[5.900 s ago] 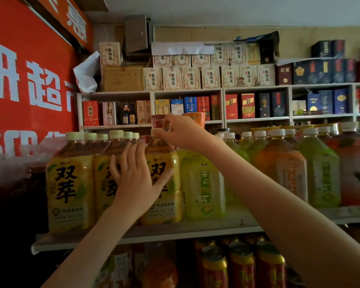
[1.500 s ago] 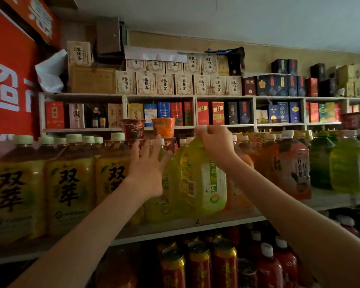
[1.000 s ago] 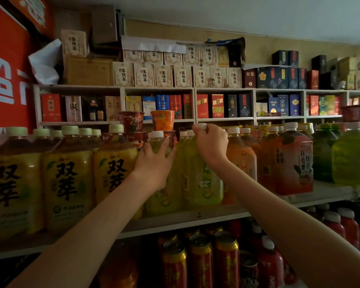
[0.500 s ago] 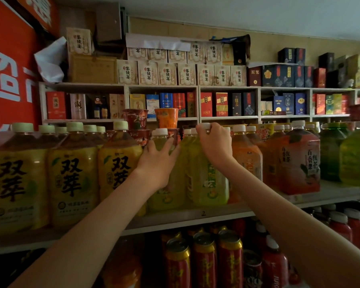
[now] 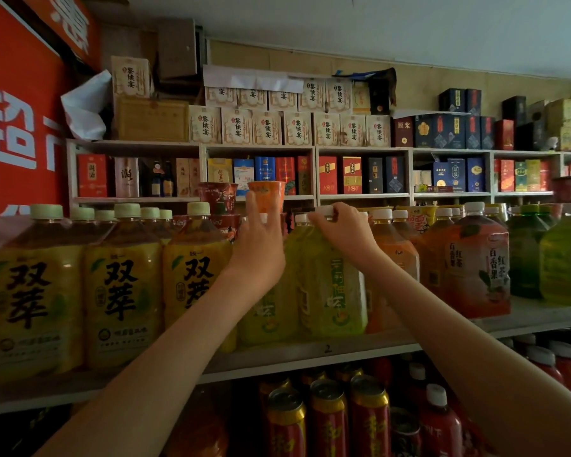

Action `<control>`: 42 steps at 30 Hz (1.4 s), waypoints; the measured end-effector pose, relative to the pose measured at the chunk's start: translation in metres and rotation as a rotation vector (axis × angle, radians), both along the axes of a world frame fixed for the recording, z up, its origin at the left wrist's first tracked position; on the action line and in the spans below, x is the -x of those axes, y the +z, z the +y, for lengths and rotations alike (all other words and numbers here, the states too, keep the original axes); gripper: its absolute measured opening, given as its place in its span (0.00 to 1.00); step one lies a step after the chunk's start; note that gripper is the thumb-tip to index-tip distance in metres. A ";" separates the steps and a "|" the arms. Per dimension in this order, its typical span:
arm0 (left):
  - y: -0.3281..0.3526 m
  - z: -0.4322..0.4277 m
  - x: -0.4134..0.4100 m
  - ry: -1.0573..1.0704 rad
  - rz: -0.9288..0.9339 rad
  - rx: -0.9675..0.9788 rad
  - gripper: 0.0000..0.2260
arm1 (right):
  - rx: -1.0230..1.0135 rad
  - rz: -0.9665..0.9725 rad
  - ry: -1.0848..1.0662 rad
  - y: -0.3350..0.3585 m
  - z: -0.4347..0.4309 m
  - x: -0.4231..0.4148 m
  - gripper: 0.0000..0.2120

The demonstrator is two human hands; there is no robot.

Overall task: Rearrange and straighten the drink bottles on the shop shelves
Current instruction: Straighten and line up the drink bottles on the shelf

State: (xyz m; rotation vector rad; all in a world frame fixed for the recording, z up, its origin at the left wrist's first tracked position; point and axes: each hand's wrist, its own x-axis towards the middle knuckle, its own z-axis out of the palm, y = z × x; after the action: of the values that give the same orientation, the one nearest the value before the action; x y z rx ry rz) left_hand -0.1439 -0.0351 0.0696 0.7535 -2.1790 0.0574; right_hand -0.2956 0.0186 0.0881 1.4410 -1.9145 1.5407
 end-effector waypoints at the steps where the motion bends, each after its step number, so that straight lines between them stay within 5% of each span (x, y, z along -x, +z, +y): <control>1: 0.003 -0.003 0.003 -0.014 0.065 -0.107 0.40 | -0.021 0.004 0.016 0.001 0.001 -0.001 0.14; 6: 0.009 -0.002 0.008 0.115 0.197 -0.195 0.22 | 0.194 -0.054 -0.012 -0.009 0.004 -0.003 0.13; 11: 0.012 0.007 0.006 0.120 0.231 -0.166 0.15 | 0.273 -0.007 -0.033 -0.011 0.007 -0.004 0.13; 32: 0.013 0.004 0.003 0.108 0.229 -0.160 0.12 | 0.063 0.012 0.042 -0.017 -0.001 0.000 0.16; 37: -0.002 0.015 0.016 0.202 0.169 0.232 0.25 | -0.011 0.068 0.074 -0.020 0.018 0.000 0.17; 42: -0.018 0.038 0.036 -0.073 0.133 0.343 0.24 | 0.160 0.208 -0.141 -0.022 0.046 0.018 0.17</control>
State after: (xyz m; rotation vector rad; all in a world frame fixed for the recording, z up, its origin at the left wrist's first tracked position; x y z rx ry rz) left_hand -0.1802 0.0025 0.0517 0.4689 -1.9974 0.3264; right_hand -0.3132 0.0645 0.0664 1.3121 -1.6939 1.3869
